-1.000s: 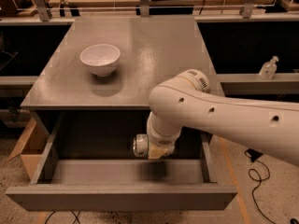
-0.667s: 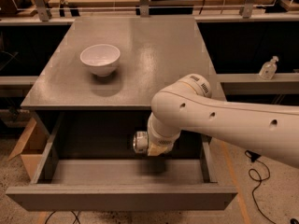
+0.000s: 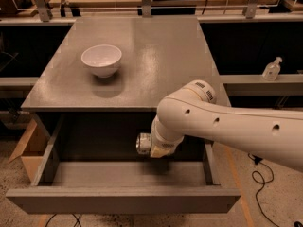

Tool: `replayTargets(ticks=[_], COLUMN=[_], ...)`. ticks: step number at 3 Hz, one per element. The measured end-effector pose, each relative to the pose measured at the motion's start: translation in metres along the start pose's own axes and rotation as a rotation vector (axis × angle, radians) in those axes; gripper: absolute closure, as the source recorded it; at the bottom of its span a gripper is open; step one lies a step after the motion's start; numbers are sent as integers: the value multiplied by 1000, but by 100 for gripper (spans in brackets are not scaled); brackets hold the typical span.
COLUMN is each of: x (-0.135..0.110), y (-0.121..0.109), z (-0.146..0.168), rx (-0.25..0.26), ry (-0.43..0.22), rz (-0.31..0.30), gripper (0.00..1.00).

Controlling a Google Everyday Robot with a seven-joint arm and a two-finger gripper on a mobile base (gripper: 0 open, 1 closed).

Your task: Place 7up can into top drawer

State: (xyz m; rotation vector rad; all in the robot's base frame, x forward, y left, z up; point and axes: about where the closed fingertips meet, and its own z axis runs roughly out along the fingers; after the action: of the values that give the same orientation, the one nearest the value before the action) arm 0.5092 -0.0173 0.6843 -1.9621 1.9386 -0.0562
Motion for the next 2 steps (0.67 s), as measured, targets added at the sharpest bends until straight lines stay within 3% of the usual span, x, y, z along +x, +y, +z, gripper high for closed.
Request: replayTargets(ticks=[2], x=[0], y=[0], z=[-2], rx=[4], ry=[2], rz=[-2], gripper=[27])
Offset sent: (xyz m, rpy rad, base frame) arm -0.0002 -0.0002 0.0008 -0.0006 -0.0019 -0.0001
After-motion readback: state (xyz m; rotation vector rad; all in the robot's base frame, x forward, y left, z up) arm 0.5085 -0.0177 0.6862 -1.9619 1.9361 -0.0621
